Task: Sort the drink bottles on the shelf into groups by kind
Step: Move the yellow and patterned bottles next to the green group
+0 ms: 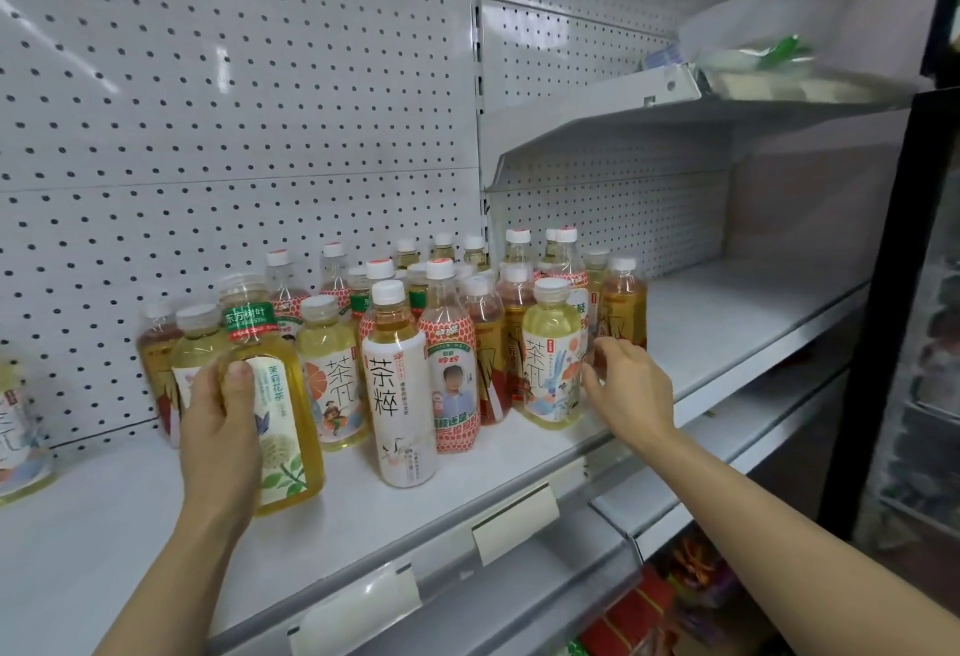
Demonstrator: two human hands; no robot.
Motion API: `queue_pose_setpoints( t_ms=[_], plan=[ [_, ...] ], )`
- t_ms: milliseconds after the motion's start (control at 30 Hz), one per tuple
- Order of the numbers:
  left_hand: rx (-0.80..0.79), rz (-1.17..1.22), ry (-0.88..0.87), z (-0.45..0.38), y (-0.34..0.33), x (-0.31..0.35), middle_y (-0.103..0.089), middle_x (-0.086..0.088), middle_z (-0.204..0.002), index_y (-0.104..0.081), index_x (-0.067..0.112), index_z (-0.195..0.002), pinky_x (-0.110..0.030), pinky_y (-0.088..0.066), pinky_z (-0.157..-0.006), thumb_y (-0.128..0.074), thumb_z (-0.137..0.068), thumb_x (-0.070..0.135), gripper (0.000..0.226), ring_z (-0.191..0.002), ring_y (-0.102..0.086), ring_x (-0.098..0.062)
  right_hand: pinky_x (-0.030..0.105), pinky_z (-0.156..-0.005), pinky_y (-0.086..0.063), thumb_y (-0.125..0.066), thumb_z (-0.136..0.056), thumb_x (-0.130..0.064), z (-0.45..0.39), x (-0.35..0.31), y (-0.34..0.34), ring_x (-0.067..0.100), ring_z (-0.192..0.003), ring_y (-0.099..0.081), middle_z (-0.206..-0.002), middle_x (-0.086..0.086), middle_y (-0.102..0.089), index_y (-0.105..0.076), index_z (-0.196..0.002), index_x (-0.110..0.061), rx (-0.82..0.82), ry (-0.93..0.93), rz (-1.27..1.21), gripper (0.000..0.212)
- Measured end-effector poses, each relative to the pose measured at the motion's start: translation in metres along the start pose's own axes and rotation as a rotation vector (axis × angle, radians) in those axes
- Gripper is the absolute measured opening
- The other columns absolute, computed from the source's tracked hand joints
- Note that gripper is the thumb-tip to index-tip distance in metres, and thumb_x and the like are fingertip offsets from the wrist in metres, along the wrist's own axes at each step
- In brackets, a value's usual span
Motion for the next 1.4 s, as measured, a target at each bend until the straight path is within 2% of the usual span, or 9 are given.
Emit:
queue_pose_setpoints(
  t_ms=[133, 233, 367, 467, 567, 767, 1067, 1233, 1400],
  plan=[
    [0.012, -0.050, -0.020, 0.009, -0.007, 0.003, -0.064, -0.008, -0.105, -0.048, 0.020, -0.140, -0.024, -0.045, -0.057, -0.036, -0.107, 0.036, 0.039, -0.078, -0.061, -0.012, 0.028, -0.069, -0.047, -0.051, -0.096, -0.038, -0.004, 0.003, -0.005, 0.018, -0.092, -0.061, -0.106, 0.003, -0.068, -0.060, -0.115, -0.015, -0.030, -0.002, -0.054, 0.031],
    [0.024, -0.061, -0.012, 0.017, -0.013, 0.002, -0.063, 0.001, -0.100, -0.048, 0.020, -0.139, -0.017, -0.048, -0.053, -0.036, -0.107, 0.032, 0.036, -0.078, -0.060, -0.010, 0.035, -0.085, -0.053, -0.047, -0.094, -0.054, -0.004, -0.001, -0.015, 0.014, -0.109, -0.058, -0.127, -0.001, -0.059, -0.046, -0.136, -0.019, -0.160, -0.044, -0.375, 0.055],
    [0.028, -0.069, 0.008, 0.021, -0.013, -0.003, -0.064, -0.009, -0.115, -0.043, 0.022, -0.147, -0.026, -0.047, -0.062, -0.037, -0.107, 0.035, 0.043, -0.083, -0.064, -0.015, 0.034, -0.086, -0.054, -0.071, -0.080, -0.048, 0.001, -0.019, -0.029, 0.008, -0.107, -0.059, -0.125, -0.009, -0.056, -0.025, -0.144, -0.031, -0.296, -0.109, -0.747, 0.080],
    [0.047, -0.074, 0.022, 0.025, -0.007, -0.005, -0.066, -0.012, -0.116, -0.048, 0.025, -0.142, -0.031, -0.050, -0.067, -0.038, -0.106, 0.039, 0.040, -0.091, -0.067, -0.026, 0.036, -0.082, -0.057, -0.076, -0.079, -0.037, 0.003, -0.023, -0.042, 0.010, -0.101, -0.062, -0.117, -0.008, -0.058, -0.030, -0.136, -0.029, -0.261, -0.170, -0.803, 0.074],
    [0.075, -0.088, 0.001, 0.032, 0.003, 0.005, -0.067, -0.010, -0.109, -0.051, 0.030, -0.132, -0.030, -0.049, -0.064, -0.038, -0.106, 0.038, 0.030, -0.084, -0.065, -0.023, 0.035, -0.078, -0.056, -0.072, -0.083, -0.032, 0.005, -0.025, -0.047, 0.016, -0.101, -0.062, -0.117, -0.002, -0.058, -0.034, -0.126, -0.027, -0.231, -0.199, -0.830, 0.059],
    [0.116, -0.107, -0.005, 0.032, 0.024, 0.012, -0.066, -0.010, -0.108, -0.048, 0.024, -0.140, -0.025, -0.047, -0.058, -0.037, -0.107, 0.038, 0.038, -0.075, -0.065, -0.014, 0.048, -0.073, -0.058, -0.056, -0.077, -0.066, 0.019, -0.028, -0.043, 0.019, -0.092, -0.066, -0.112, 0.001, -0.061, -0.033, -0.131, -0.027, -0.152, -0.202, -0.821, 0.071],
    [0.088, -0.058, -0.012, 0.026, 0.065, 0.008, -0.069, -0.003, -0.102, -0.051, 0.025, -0.134, -0.023, -0.053, -0.058, -0.039, -0.107, 0.035, 0.032, -0.073, -0.068, -0.010, 0.048, -0.070, -0.057, -0.050, -0.077, -0.066, 0.057, -0.085, 0.004, 0.021, -0.087, -0.065, -0.104, 0.005, -0.063, -0.038, -0.128, -0.019, 0.018, -0.100, -0.912, 0.070],
    [0.071, -0.035, -0.005, 0.012, 0.118, 0.002, -0.070, -0.005, -0.104, -0.051, 0.028, -0.131, -0.021, -0.054, -0.060, -0.039, -0.106, 0.035, 0.029, -0.077, -0.069, -0.011, 0.033, -0.065, -0.049, -0.049, -0.078, -0.063, 0.089, -0.141, 0.029, 0.017, -0.080, -0.059, -0.099, 0.001, -0.059, -0.042, -0.121, -0.005, 0.119, -0.017, -0.940, 0.073],
    [0.053, -0.045, 0.013, -0.013, 0.184, -0.009, -0.067, -0.008, -0.116, -0.045, 0.031, -0.140, -0.022, -0.054, -0.062, -0.039, -0.106, 0.038, 0.035, -0.087, -0.070, -0.017, 0.012, -0.059, -0.041, -0.049, -0.075, -0.071, 0.120, -0.221, 0.039, -0.001, -0.078, -0.055, -0.095, 0.000, -0.058, -0.045, -0.119, -0.002, 0.097, 0.033, -0.989, 0.082]
  ],
)
Point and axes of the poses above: each hand's wrist, its own z-axis away from the middle knuckle, its own y-axis out of the back of the hand, x = y × z, the point moved 5 cm from there along -z, towards the middle knuckle
